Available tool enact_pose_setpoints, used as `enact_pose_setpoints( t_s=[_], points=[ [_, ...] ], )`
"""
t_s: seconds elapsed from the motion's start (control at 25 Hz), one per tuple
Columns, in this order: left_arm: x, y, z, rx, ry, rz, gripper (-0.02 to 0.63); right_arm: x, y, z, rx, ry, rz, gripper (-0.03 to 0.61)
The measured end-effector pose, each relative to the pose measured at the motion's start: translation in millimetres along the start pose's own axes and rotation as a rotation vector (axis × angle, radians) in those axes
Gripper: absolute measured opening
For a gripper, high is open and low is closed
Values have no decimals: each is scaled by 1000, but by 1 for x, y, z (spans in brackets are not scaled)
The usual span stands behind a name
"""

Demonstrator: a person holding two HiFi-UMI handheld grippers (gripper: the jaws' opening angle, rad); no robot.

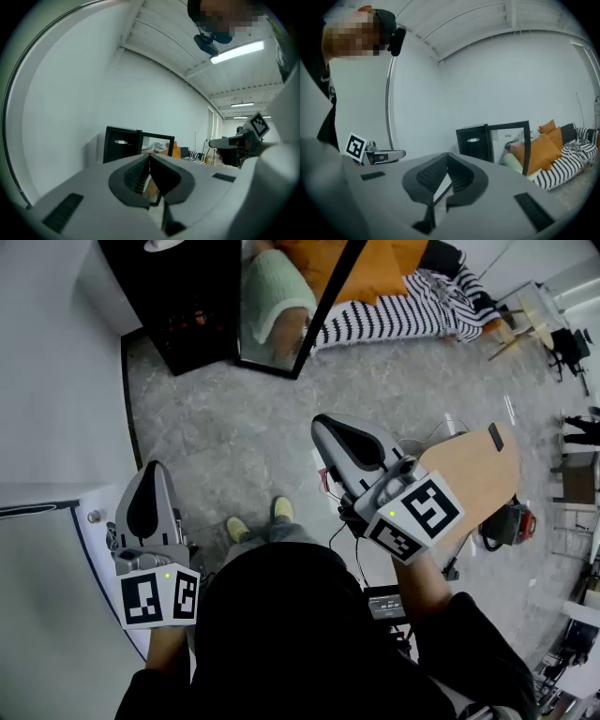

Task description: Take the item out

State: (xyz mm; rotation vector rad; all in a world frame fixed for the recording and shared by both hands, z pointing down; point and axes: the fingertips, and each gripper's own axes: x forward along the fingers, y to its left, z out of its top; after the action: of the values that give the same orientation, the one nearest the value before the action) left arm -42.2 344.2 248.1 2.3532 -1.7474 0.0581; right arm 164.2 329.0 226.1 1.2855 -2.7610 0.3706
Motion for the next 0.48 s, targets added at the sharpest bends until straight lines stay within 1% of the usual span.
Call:
enact_pose_setpoints(
  t_s=[0.16,0.32,0.48],
  points=[
    [-9,-2,-3,5,6,1,9,-2,7,-3,4,-1,13,5],
    [-16,-2,0,16,3,1,11,-4,9,-1,34,-5,3,5],
    [-24,1,0,17,4,4,11,-5,12,-1,36,0,-9,5]
  ],
)
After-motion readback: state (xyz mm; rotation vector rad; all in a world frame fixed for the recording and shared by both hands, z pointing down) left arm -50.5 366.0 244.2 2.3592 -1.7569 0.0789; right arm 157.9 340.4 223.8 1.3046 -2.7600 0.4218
